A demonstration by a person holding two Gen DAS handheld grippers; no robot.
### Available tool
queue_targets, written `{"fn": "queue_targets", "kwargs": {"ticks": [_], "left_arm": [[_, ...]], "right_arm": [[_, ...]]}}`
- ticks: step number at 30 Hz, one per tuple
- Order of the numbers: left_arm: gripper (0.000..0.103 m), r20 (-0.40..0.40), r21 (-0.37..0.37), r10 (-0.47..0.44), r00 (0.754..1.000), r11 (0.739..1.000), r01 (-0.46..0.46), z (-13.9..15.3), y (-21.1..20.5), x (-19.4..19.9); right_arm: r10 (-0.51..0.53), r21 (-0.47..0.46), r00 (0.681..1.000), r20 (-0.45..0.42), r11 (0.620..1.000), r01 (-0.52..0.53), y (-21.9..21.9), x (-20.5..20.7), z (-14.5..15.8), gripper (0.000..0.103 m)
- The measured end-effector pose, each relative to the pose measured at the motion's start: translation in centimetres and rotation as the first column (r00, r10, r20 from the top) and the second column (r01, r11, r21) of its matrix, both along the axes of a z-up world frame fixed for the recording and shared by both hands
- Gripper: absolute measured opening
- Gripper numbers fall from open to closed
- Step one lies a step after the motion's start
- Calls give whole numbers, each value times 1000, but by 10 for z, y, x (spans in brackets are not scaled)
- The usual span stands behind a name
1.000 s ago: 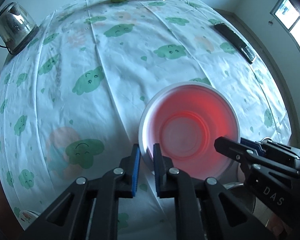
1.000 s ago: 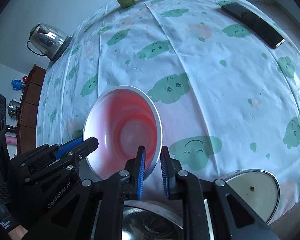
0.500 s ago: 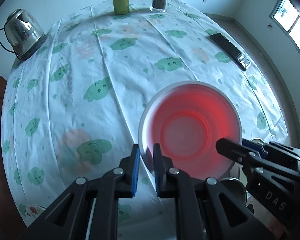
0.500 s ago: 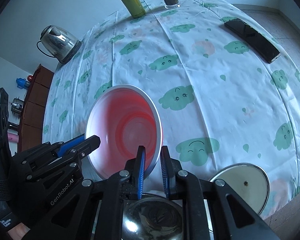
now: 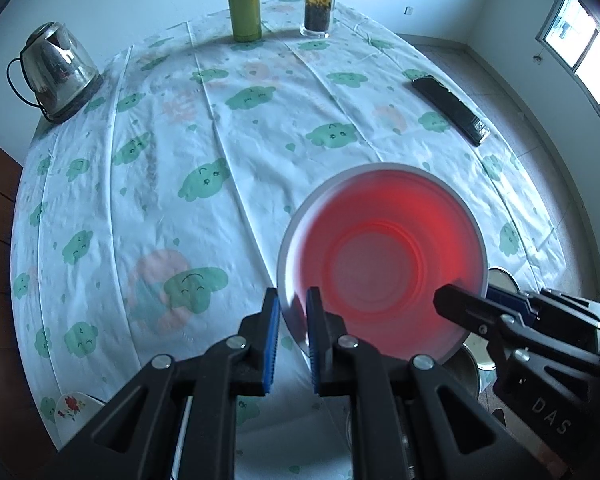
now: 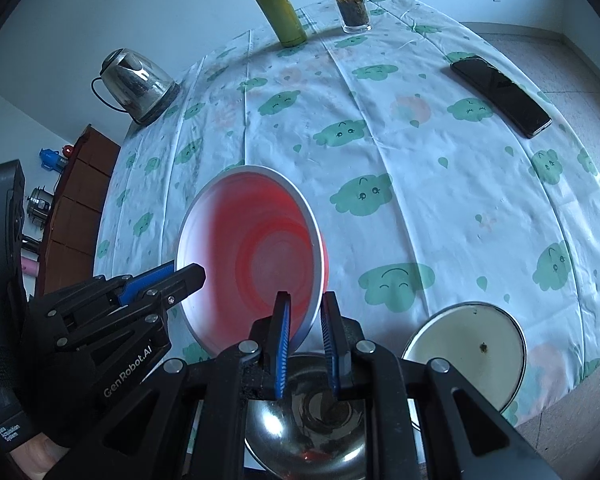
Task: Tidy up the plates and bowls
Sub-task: 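Lift the red bowl with both grippers toward the steel bowl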
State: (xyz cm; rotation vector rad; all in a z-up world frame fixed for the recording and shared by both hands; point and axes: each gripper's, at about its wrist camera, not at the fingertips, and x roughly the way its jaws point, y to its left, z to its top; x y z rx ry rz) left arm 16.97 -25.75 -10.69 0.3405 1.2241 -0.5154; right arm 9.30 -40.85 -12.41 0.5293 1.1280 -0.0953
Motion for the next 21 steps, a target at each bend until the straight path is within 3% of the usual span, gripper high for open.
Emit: {"fn": "queue_targets", "kwargs": {"ticks": [21], "left_arm": [[10,20,-12,0,1000,1000,0,13,0,-26]], "right_arm": [[7,30,1000,8,1000,-8,4,-33,0,17]]}}
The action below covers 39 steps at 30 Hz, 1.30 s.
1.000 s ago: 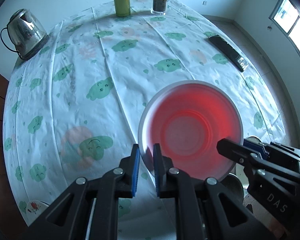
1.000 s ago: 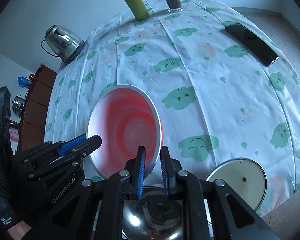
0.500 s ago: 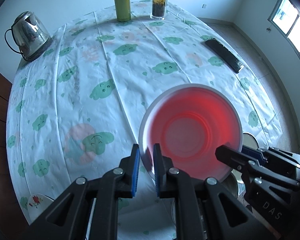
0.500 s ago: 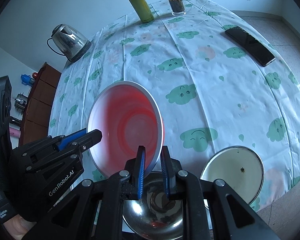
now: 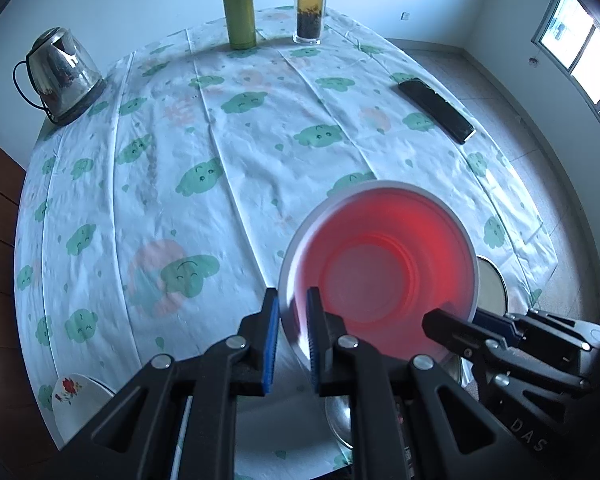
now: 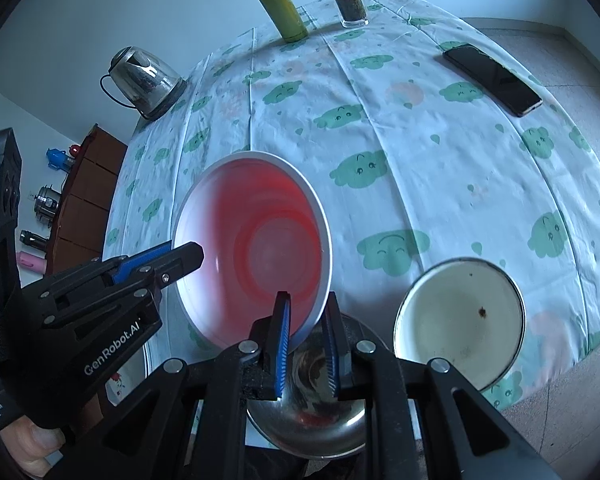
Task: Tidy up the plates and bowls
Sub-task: 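Lift the red bowl with both grippers toward the steel bowl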
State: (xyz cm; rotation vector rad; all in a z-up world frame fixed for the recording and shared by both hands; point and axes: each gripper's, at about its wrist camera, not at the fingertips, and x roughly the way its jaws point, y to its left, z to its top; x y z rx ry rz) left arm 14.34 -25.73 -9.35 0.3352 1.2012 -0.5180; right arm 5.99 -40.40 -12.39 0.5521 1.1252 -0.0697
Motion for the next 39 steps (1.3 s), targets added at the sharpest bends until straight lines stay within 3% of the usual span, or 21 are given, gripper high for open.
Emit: {"fn": "queue_targets", "kwargs": {"ticks": [39], "left_arm": [[10,-31,28,-35,999,999,36,-17,-2,-43]], "right_arm": [[-17,59,1000,-23,998,19,5,-57,-20,18]]}}
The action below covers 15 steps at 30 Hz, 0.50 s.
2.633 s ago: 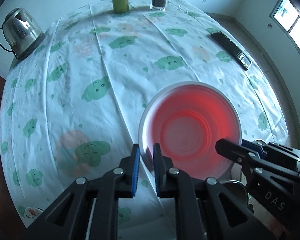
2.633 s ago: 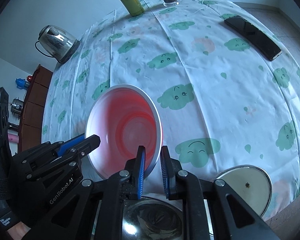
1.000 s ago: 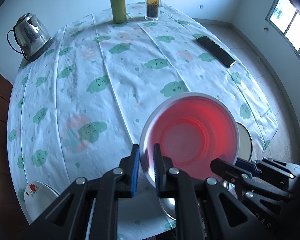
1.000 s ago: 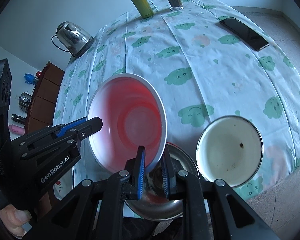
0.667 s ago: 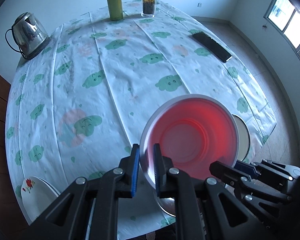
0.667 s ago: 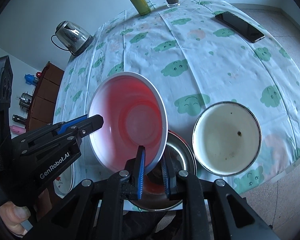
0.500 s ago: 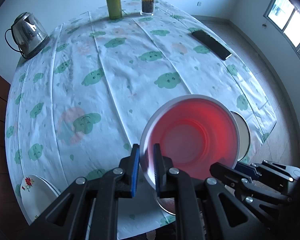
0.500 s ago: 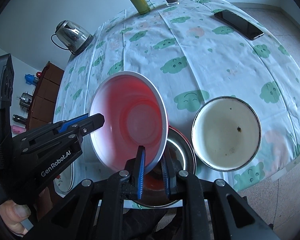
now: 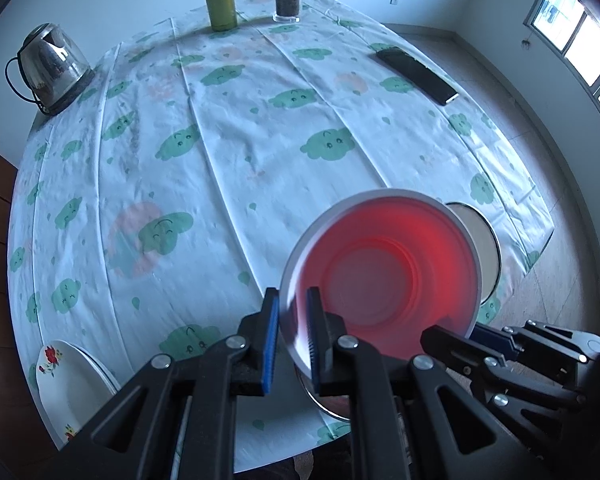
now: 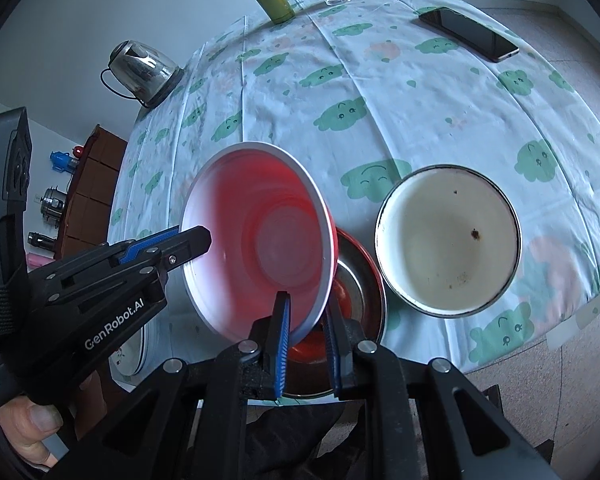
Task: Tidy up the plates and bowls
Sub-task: 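Lift the red bowl with both grippers toward the steel bowl, then lower the red bowl into the steel bowl with both grippers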
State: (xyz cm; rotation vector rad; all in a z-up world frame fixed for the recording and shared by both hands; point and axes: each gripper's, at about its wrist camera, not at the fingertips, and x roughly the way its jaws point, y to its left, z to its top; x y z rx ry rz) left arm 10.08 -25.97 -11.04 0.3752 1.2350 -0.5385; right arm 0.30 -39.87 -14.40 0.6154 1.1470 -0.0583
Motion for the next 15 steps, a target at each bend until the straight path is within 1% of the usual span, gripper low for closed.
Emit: {"fn": "queue_targets", "kwargs": {"ticks": [6,15], "left_arm": [[10,-6,5,-11,1000,1000,11,-4,-3,-8],[12,2,27,-26,1000,999,26,-5,-6,-15]], "right_arm": [[-1,3,1000,-3,1000,1,0,-4,-2,18],[20,23,999,-31,1000,-19,5,-13,-15,20]]}}
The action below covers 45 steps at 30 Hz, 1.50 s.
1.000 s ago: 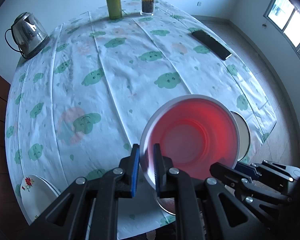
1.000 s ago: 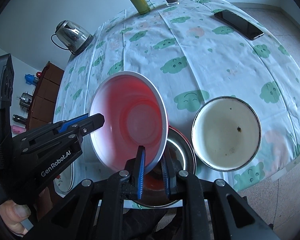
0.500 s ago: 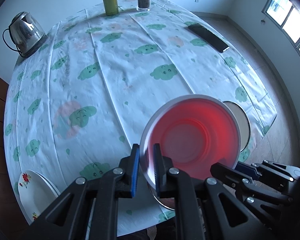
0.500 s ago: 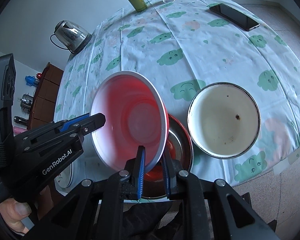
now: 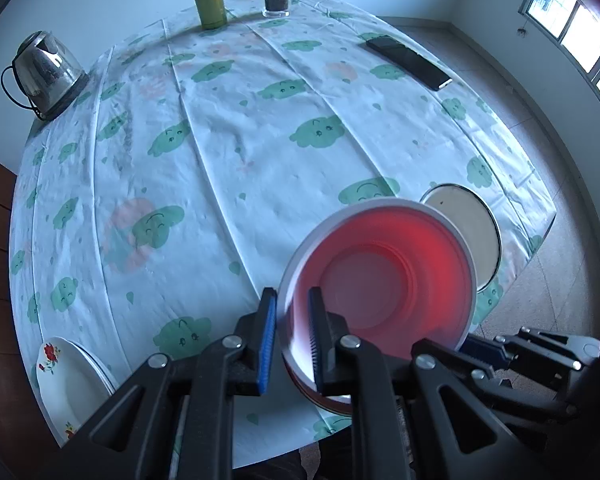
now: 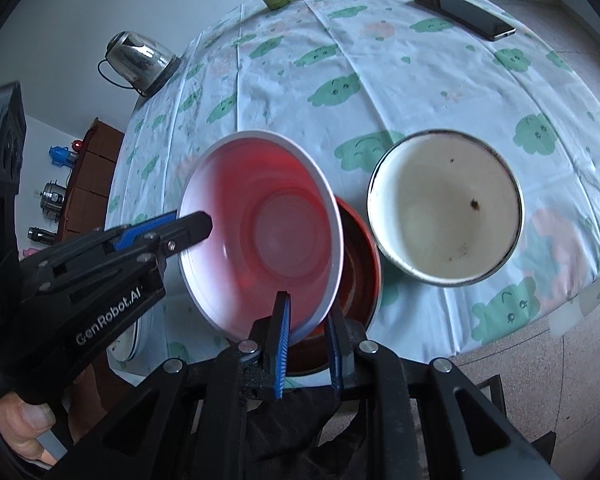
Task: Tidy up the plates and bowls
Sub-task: 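Lower the red bowl into the steel bowl with both grippers, then open both grippers and release the red bowl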
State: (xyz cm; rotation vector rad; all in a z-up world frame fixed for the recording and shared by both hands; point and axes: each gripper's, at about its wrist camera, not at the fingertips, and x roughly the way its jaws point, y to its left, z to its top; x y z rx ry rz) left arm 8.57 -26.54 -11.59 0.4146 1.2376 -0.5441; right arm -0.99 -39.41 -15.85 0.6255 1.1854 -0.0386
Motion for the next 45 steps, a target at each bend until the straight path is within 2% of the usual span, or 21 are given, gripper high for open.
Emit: {"fn": "queue_targets", "kwargs": {"ticks": [12,22,30,39,45], "left_arm": [[12,-17,38,-19,1000,999,20,-12,-1,-5],[12,-63,54,-3,998,999,6,-25,3,-6],[13,-89,56,10,996,998,-4,-30,7,-5],[13,-95,50,13,995,999,-9,-30,8,-5],[13,-100,42,16,995,999,-12,-29,9,-5]], "right_arm": [[13,59,1000,-15,998,-12,-1,-10,-11,20],[19,120,999,-31,993,-15,-6,-12,-18,20],[32,131,999,-34,991,-28,-8,-8,-19,20],[46,87,998,-35,995,-43,-4,-6,-15,20],[42,88,998,-38,995,-39,-4,-5,-16,20]]}}
